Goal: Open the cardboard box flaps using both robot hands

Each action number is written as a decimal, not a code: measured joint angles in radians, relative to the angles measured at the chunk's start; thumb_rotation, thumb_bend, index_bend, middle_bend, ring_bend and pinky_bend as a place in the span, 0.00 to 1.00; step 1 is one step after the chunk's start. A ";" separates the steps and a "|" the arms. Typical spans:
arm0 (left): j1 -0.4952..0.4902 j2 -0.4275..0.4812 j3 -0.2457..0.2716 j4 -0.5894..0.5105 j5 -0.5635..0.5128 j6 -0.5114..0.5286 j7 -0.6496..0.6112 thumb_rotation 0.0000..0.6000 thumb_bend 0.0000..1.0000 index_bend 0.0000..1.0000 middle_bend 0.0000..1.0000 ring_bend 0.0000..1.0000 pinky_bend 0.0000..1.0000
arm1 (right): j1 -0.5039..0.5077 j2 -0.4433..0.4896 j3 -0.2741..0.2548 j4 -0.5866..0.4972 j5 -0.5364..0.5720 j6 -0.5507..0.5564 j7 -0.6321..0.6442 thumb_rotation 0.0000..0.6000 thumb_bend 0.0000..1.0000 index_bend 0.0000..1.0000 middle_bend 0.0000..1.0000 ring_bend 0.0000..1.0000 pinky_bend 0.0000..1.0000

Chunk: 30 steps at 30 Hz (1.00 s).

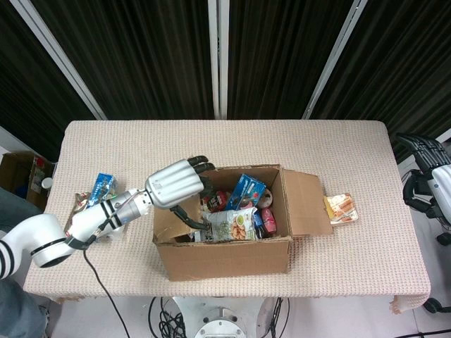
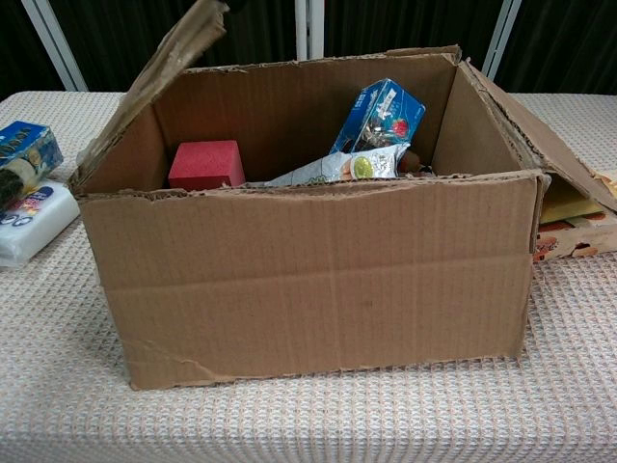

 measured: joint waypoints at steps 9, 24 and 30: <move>0.113 0.140 -0.002 -0.111 -0.075 0.036 0.019 0.16 0.00 0.54 0.50 0.19 0.19 | 0.007 0.002 0.001 -0.032 -0.016 -0.004 -0.033 1.00 0.78 0.00 0.07 0.00 0.00; 0.277 0.257 0.030 -0.127 -0.066 0.122 0.047 0.14 0.00 0.54 0.54 0.19 0.19 | 0.030 -0.003 0.005 -0.082 -0.015 -0.039 -0.087 1.00 0.78 0.00 0.07 0.00 0.00; 0.341 0.280 0.049 -0.133 -0.085 0.127 0.061 0.14 0.00 0.54 0.54 0.19 0.19 | 0.038 -0.010 0.004 -0.079 -0.015 -0.052 -0.085 1.00 0.78 0.00 0.07 0.00 0.00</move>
